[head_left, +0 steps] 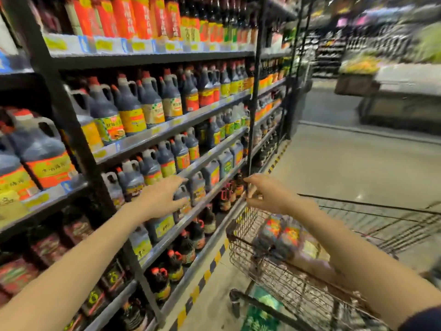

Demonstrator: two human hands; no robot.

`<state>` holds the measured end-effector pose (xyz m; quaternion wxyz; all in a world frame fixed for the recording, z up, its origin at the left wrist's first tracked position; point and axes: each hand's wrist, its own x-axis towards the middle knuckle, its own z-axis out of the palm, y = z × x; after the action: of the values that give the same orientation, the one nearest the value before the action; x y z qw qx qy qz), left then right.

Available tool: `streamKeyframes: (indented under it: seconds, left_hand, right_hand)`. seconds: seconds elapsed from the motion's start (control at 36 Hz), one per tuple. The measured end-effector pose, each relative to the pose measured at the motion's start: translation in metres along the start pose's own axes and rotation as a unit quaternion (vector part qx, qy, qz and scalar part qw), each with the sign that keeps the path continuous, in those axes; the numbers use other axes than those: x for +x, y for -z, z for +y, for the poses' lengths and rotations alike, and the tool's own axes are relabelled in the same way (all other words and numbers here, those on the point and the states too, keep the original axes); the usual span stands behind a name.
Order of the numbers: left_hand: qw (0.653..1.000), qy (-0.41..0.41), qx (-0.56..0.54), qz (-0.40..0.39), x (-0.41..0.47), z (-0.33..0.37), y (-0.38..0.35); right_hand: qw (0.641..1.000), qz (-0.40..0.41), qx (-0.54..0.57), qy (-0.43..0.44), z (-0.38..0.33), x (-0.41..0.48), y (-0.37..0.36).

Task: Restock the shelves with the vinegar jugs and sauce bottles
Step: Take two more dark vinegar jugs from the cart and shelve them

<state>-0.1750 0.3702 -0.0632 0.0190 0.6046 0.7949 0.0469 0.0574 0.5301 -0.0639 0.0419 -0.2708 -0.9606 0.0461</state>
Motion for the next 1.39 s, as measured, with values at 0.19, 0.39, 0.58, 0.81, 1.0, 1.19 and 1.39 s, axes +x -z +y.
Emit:
streamKeyframes:
  seconds: [0.19,0.39,0.58,0.81,1.0,1.19,1.39]
  left_hand:
    - [0.982,-0.158,0.098,-0.011,0.098,0.054,-0.012]
    - [0.957,-0.26,0.127,-0.03,0.173,0.092,-0.023]
    - [0.937,-0.334,0.096,-0.03,0.222,0.133,-0.041]
    - [0.924,-0.379,0.027,-0.05,0.252,0.181,-0.065]
    - [0.911,-0.404,0.011,-0.082,0.271,0.232,-0.088]
    - [0.903,-0.412,0.03,-0.122,0.289,0.293,-0.122]
    - [0.907,-0.389,0.037,-0.157,0.304,0.349,-0.161]
  right_hand:
    - [0.993,0.008,0.005,-0.12,0.066,-0.014,0.005]
    - [0.975,0.021,0.015,-0.219,0.109,-0.019,0.006]
    - [0.952,0.038,0.009,-0.302,0.135,-0.044,-0.004]
    - [0.927,0.047,0.013,-0.373,0.165,-0.078,-0.017]
    - [0.908,0.059,0.035,-0.413,0.201,-0.111,-0.032]
    - [0.899,0.022,0.048,-0.435,0.247,-0.149,-0.046]
    - [0.9,-0.016,0.06,-0.43,0.305,-0.175,-0.063]
